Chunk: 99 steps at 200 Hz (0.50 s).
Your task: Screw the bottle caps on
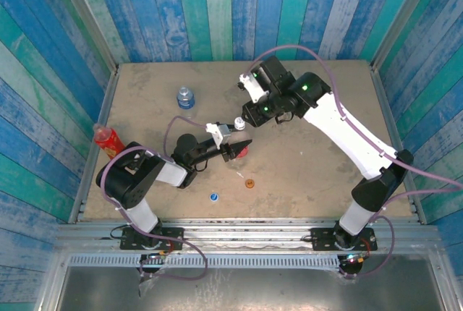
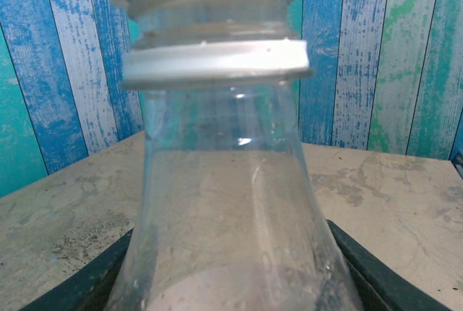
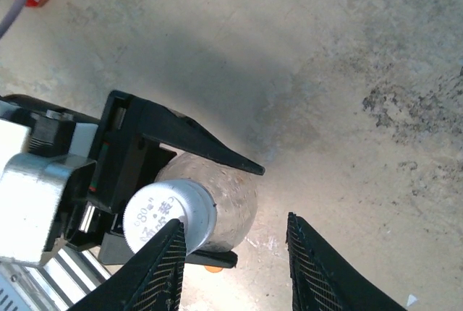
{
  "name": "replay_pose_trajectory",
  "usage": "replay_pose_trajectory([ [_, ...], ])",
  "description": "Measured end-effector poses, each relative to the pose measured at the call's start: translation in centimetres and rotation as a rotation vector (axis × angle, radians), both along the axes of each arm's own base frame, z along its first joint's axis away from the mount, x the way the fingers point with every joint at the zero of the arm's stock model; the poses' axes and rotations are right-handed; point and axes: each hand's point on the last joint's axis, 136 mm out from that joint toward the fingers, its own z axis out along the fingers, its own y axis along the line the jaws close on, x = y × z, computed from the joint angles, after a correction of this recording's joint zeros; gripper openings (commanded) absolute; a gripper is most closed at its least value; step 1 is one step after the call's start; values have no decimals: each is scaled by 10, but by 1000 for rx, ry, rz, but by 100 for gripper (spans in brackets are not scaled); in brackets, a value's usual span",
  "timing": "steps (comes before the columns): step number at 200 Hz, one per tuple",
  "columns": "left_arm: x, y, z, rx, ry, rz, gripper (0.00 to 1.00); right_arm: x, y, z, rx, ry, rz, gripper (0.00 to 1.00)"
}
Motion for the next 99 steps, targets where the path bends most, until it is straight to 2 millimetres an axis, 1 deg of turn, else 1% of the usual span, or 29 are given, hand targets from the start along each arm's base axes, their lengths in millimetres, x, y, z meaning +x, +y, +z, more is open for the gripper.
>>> replay_pose_trajectory([
  [67, 0, 0, 0, 1, 1, -3, 56, 1, 1, -1, 17, 11, 5, 39],
  [99, 0, 0, 0, 1, 1, -3, 56, 0, 3, 2, 25, 14, 10, 39],
])
